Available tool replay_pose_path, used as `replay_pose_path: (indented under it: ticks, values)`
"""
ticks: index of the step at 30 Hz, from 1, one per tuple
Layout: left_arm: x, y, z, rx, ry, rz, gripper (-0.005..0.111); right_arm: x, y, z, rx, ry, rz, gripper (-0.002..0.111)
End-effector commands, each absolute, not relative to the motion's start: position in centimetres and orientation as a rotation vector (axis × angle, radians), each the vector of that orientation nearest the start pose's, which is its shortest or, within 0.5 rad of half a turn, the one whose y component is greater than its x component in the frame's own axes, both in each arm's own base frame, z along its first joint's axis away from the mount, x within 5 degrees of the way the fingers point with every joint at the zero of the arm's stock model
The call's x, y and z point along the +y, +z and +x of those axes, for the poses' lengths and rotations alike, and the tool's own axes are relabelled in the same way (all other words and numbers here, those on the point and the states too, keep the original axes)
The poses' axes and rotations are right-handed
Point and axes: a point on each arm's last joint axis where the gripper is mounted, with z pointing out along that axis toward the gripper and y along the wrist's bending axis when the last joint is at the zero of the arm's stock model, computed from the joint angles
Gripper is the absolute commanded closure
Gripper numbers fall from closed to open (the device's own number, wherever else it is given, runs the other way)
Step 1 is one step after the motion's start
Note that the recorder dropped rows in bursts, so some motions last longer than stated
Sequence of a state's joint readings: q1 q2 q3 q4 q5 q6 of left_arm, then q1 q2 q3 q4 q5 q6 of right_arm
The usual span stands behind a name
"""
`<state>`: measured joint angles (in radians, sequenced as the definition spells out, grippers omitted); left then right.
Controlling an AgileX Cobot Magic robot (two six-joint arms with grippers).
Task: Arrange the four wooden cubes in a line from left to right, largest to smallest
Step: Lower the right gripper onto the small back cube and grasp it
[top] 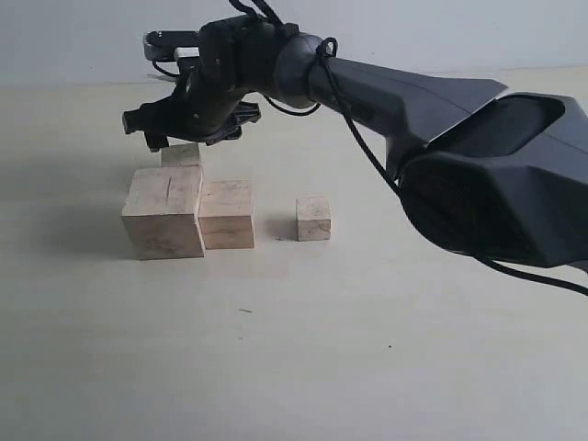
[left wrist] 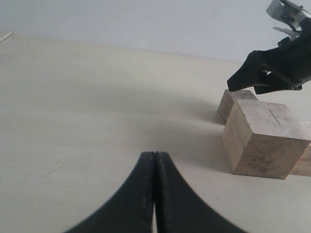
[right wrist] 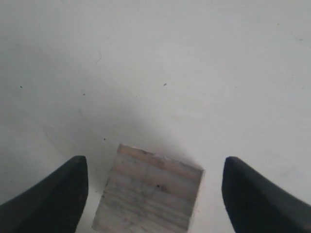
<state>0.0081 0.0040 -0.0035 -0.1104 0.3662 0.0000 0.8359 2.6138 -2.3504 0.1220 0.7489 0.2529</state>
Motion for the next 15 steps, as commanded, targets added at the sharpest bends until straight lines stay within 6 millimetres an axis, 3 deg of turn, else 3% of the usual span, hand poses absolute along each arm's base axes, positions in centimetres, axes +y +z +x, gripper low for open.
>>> replay_pose_path:
  ticks: [1, 15]
  values:
    - [-0.3, 18.1, 5.3, 1.841, -0.106, -0.069, 0.107, 42.9, 13.9, 37.6, 2.489, 0.584, -0.661, 0.036]
    - [-0.3, 18.1, 5.3, 1.841, -0.106, -0.069, 0.107, 43.1, 12.8, 37.8, 2.488, 0.602, -0.646, 0.036]
